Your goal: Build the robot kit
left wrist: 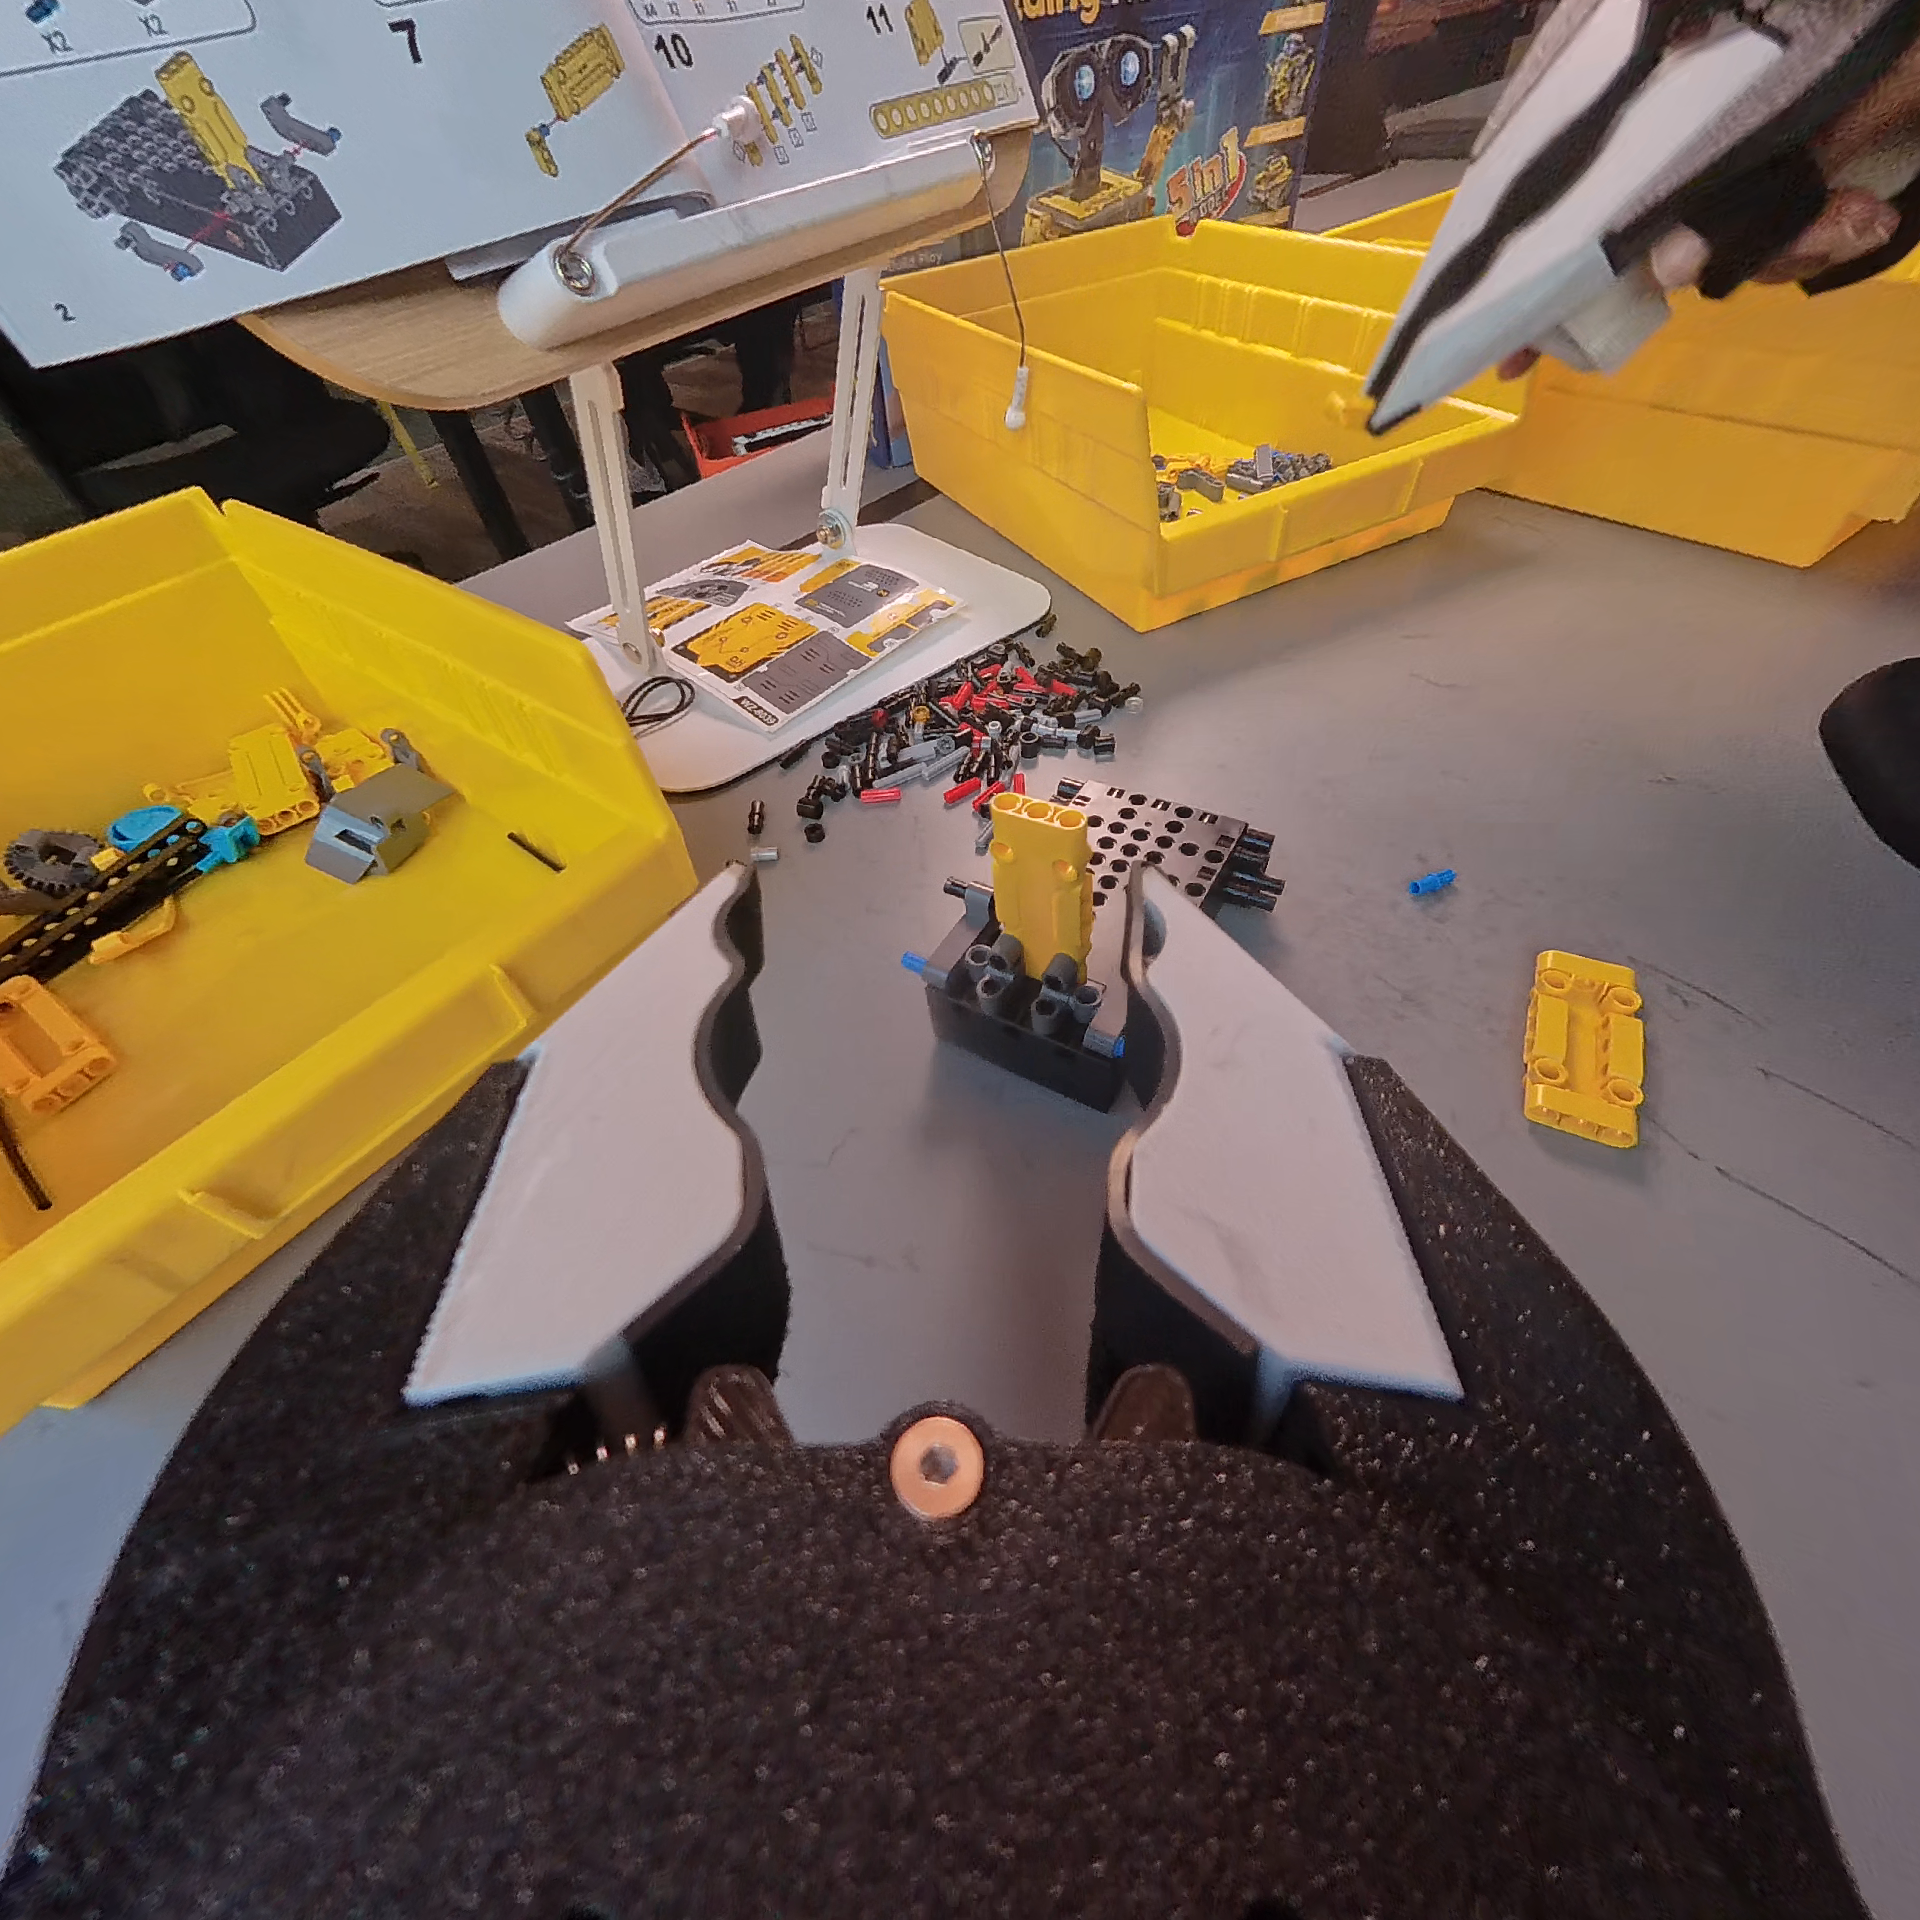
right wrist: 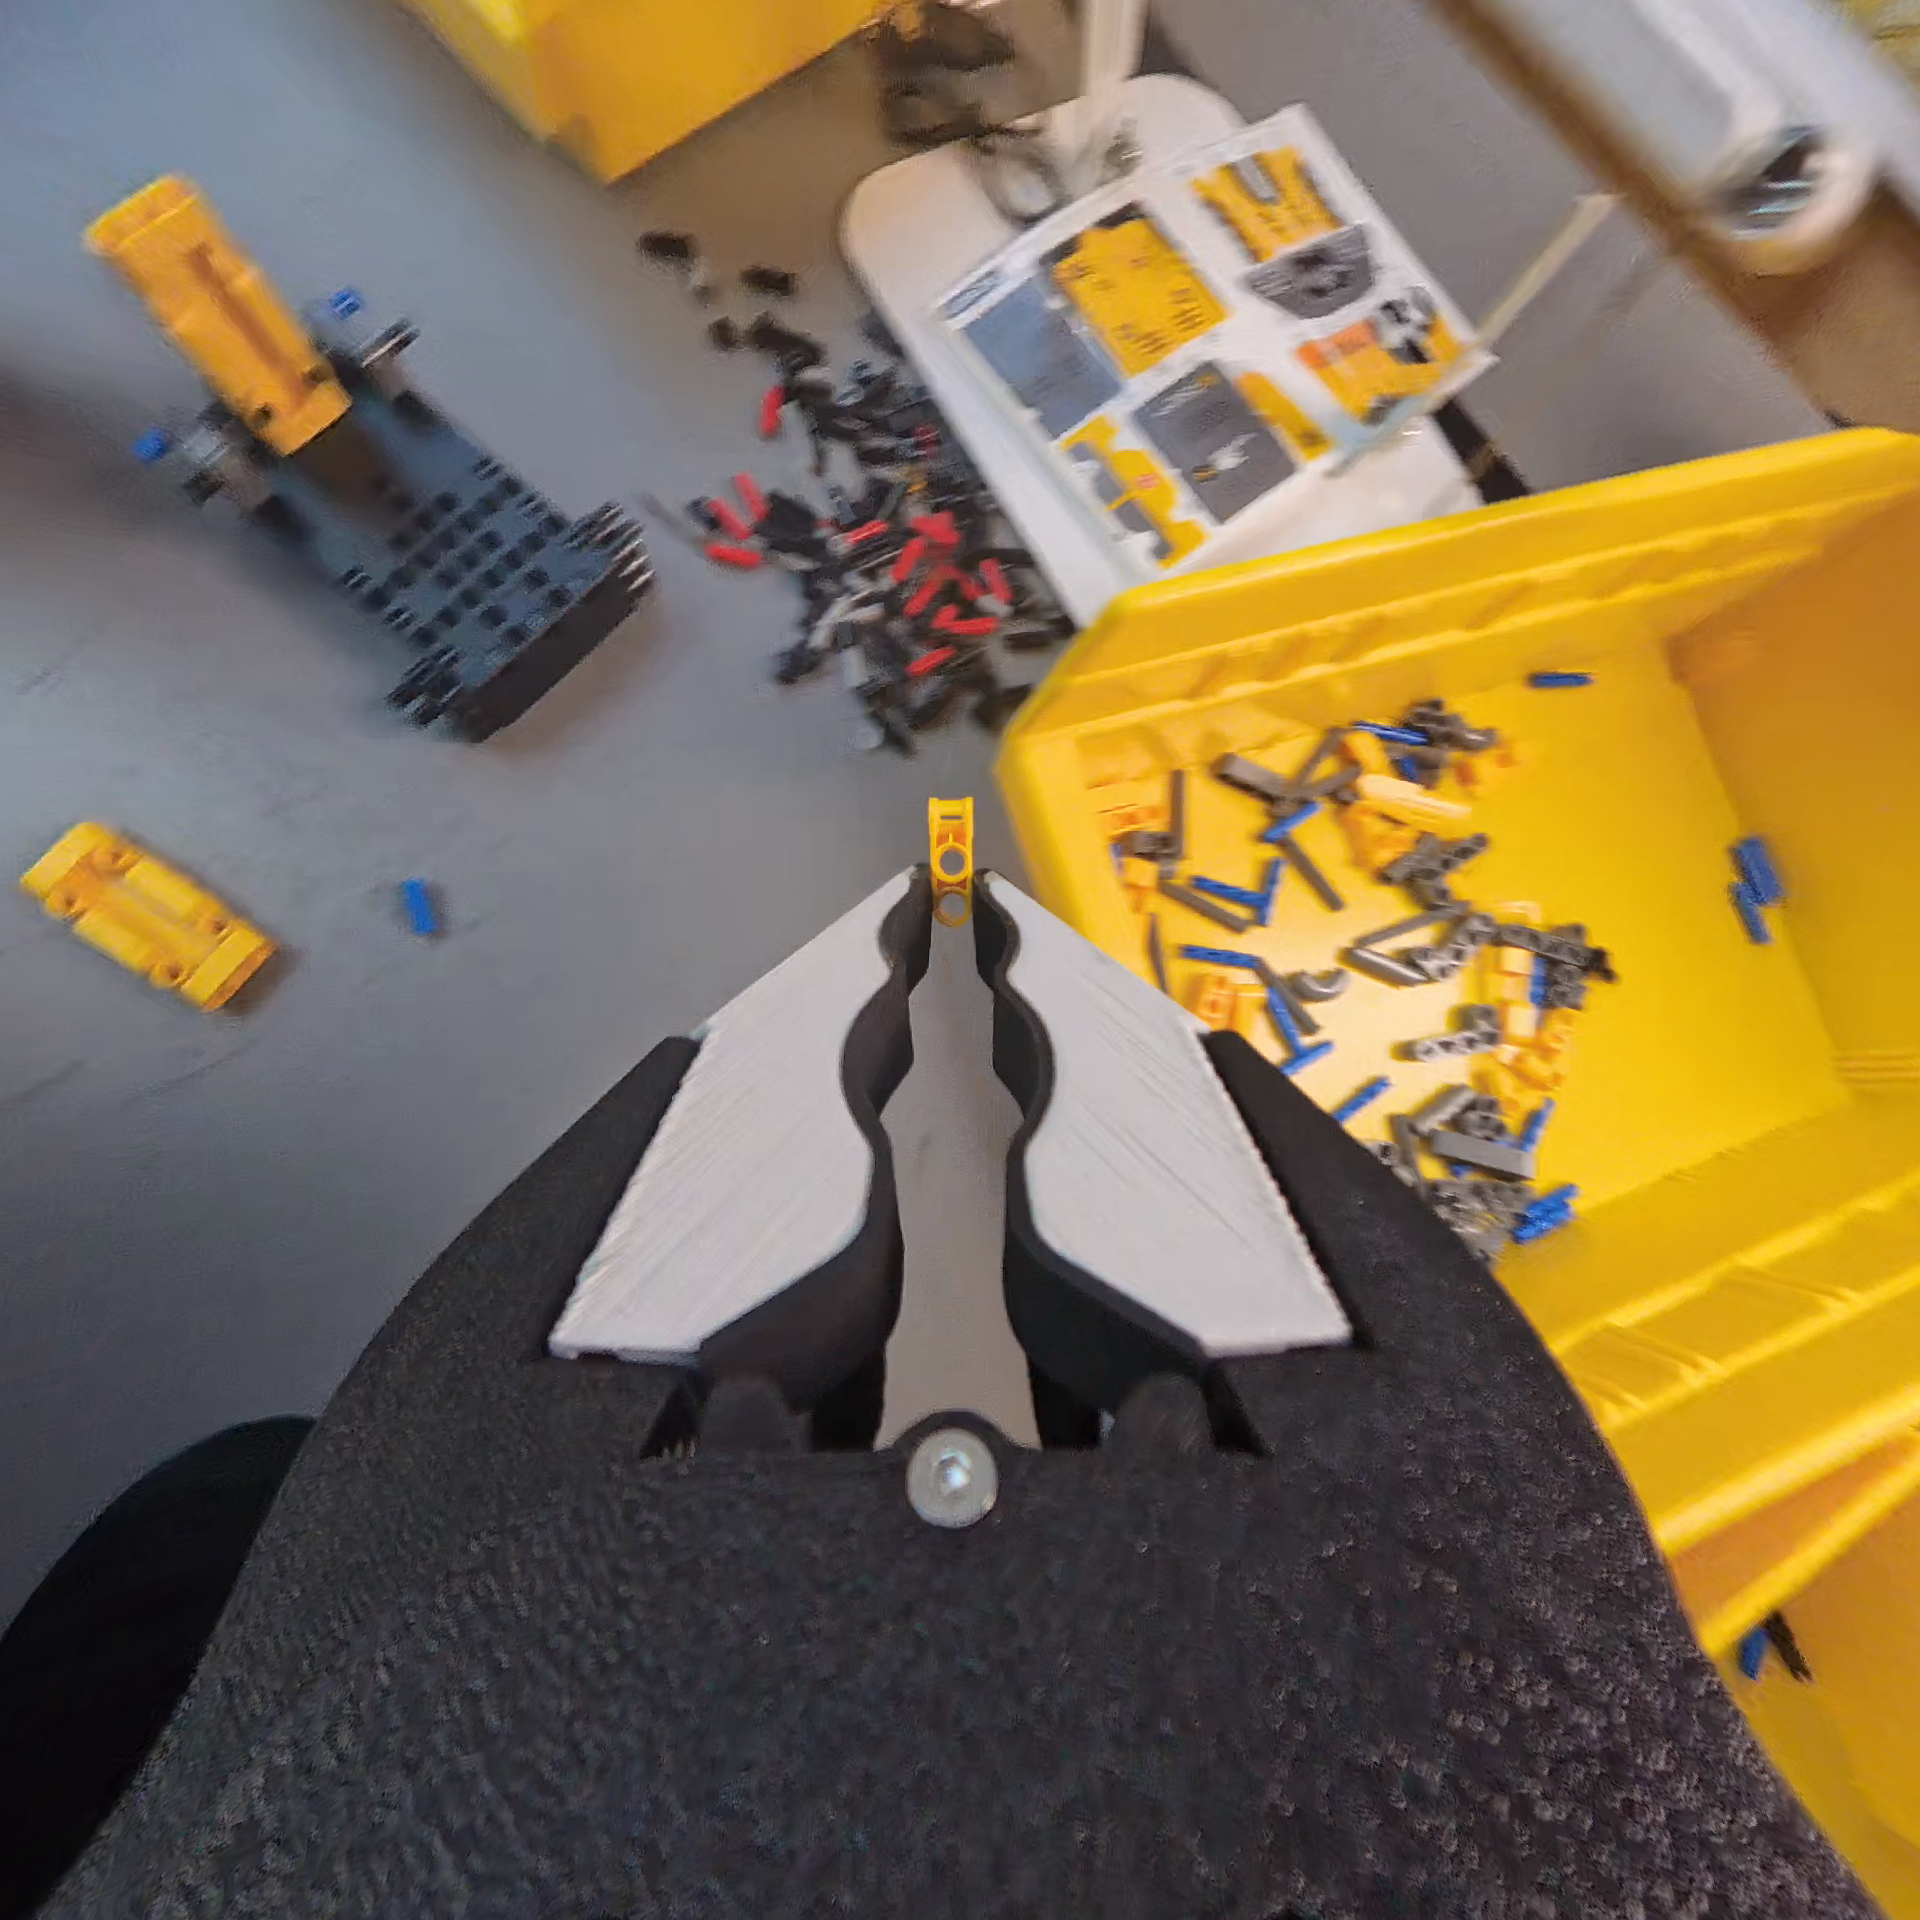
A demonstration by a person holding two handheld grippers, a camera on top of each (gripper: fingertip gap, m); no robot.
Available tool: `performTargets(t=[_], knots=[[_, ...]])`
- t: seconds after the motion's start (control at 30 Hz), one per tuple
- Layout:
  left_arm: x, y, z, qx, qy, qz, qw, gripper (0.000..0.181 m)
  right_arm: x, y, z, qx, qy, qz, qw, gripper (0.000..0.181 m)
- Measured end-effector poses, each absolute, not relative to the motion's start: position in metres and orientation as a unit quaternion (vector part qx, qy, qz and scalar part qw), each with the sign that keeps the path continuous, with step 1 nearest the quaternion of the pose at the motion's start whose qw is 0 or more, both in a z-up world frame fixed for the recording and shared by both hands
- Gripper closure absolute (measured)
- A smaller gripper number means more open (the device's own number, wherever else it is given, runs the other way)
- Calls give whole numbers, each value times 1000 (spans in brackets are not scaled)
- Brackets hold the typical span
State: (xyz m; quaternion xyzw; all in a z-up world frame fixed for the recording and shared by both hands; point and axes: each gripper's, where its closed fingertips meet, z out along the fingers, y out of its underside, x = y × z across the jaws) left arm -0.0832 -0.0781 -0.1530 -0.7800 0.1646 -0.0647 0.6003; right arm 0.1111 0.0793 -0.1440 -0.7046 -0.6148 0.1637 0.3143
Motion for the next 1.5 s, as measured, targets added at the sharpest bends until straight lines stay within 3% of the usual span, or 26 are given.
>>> performTargets(t=[0.13,0.3,0.57,0.77,0.97,1.07,1.3,1.5], knots=[[-76,-79,-154,-778,182,-61,598,113,91,-1,-194,-659,-680,184,265,174],[-70,-81,-160,-780,202,-51,590,114,77,-25,-239,-652,-699,169,242,174],[-67,-80,-167,-785,217,-46,578,115,82,-20,-246,-663,-688,170,242,173],[-63,-79,-175,-790,233,-41,566,115,78,-20,-234,-649,-679,215,265,159],[-3,-108,-160,-719,345,-165,580,149,78,-52,-217,-496,-762,292,297,159],[24,-119,-174,-713,407,-183,541,152,72,-56,-219,-494,-751,324,296,159],[56,-129,-217,-742,490,-180,421,132,57,-49,-206,-481,-722,347,356,163],[61,-130,-243,-761,519,-158,357,146,51,-39,-196,-480,-696,351,402,169]])
